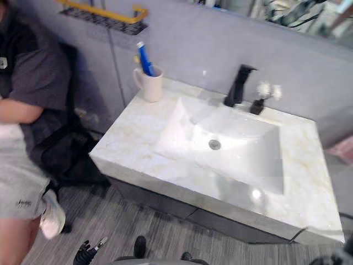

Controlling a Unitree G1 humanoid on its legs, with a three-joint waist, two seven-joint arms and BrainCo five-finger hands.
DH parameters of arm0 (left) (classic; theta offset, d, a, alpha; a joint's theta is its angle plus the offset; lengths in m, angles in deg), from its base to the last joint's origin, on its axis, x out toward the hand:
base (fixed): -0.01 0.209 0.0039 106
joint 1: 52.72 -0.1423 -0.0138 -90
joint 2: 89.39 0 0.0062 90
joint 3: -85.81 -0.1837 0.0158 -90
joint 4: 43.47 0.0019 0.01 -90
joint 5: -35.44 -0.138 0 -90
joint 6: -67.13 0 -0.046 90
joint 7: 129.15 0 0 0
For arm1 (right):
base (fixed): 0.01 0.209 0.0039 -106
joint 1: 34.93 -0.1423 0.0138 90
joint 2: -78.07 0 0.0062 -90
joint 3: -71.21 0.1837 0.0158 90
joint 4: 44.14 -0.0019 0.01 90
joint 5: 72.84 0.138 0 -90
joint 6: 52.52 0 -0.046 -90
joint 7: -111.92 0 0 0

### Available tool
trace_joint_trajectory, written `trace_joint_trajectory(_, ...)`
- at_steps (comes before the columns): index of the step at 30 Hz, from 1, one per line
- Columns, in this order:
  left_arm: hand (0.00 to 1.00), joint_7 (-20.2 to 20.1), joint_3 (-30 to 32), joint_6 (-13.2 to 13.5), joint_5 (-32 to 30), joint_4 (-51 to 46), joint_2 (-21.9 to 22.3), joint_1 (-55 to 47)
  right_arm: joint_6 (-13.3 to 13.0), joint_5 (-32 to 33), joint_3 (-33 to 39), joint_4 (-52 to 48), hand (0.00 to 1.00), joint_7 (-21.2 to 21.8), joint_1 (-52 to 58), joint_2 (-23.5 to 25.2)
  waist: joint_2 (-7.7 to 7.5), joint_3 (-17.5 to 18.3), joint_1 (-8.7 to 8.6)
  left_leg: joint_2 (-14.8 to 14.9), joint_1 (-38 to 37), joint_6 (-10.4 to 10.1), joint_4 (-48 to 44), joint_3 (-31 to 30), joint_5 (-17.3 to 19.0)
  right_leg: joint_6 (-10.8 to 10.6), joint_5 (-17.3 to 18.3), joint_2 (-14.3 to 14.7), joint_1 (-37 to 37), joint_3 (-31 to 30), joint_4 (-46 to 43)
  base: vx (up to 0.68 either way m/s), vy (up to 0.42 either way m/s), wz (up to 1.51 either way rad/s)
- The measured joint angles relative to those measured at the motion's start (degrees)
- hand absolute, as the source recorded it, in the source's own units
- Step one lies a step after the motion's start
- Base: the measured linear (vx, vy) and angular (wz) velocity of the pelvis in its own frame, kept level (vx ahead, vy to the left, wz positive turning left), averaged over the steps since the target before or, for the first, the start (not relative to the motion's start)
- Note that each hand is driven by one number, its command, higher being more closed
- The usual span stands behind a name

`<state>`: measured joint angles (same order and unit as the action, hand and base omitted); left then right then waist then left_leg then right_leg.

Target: Organize washtable

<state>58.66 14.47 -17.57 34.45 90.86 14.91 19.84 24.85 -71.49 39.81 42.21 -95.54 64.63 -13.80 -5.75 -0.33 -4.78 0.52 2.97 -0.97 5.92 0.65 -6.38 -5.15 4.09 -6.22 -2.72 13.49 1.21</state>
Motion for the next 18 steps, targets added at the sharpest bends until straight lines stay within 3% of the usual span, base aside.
trace_joint_trajectory(1, 0.0, 0.0, 0.2, 0.0, 0.0, 0.0, 0.3, 0.1, 0.4, -0.1, -0.2, 0.0, 0.0, -0.2, 1.3, 1.6, 0.09, 0.1, -0.06, 0.1, -0.1, 0.0, 0.0, 0.3, 0.1, 0.0, 0.0, 0.0, 0.0, 0.0, 0.0, 0.02, -0.019, -0.25)
trace_joint_trajectory(4, 0.0, 0.1, 1.1, -0.5, -0.3, -0.6, 3.8, 0.1, 4.7, 0.1, -5.9, 0.1, 0.0, -2.3, 10.7, 17.0, 1.86, 0.9, -0.1, 0.9, -1.6, -0.5, 0.0, 3.2, 1.1, 0.1, 0.0, -0.2, -0.2, 0.1, -0.8, 0.01, -0.017, -0.37)
trace_joint_trajectory(6, 0.0, 0.1, 0.5, -0.6, -0.2, -1.4, 5.2, 0.1, 6.9, 1.3, -11.6, 1.5, 0.0, -2.5, 14.2, 22.9, 2.78, 0.6, 0.03, 1.4, -3.4, -0.4, 0.0, 4.5, 2.2, 0.3, 0.3, -0.2, -1.2, 0.2, -1.2, -0.01, -0.018, -0.34)
trace_joint_trajectory(9, 0.0, 0.1, -1.8, -0.7, 0.1, -1.6, 5.2, 0.3, 7.2, 4.0, -18.6, 9.8, 0.0, -1.2, 15.1, 22.9, 3.35, 0.4, 0.8, 1.9, -4.3, -0.5, 0.0, 6.6, 2.8, 0.5, 0.6, -0.4, -1.4, 0.3, -2.2, -0.05, -0.015, -0.29)
trace_joint_trajectory(12, 0.0, 0.1, -4.8, -1.0, 0.4, -1.6, 4.4, 0.7, 6.7, 8.6, -26.0, 23.9, 0.0, 3.7, 14.3, 23.1, 3.43, 0.1, 1.63, 2.3, -5.3, -0.5, 0.0, 7.7, 2.9, 0.7, 1.4, -0.4, -1.4, 0.3, -3.4, 0.01, -0.007, -0.07)
trace_joint_trajectory(13, 0.0, 0.0, -5.9, -1.1, 0.4, -1.5, 4.2, 1.3, 6.8, 10.1, -28.9, 31.4, 0.0, 7.1, 13.9, 23.1, 3.56, 0.0, 2.62, 2.3, -5.6, -0.6, 0.0, 8.0, 3.0, 0.7, 1.4, -0.5, -1.5, 0.3, -3.5, 0.05, -0.003, -0.02)
trace_joint_trajectory(18, 0.0, 0.0, -7.7, -1.1, 0.4, -0.8, 4.1, 2.4, 7.7, 10.5, -31.6, 44.5, 0.0, 14.5, 13.3, 23.1, 3.97, -0.5, 4.02, 1.5, -5.8, -0.2, 0.0, 7.8, 3.7, -0.1, 2.0, -1.0, -2.5, 0.9, -3.3, 0.05, 0.015, 0.09)
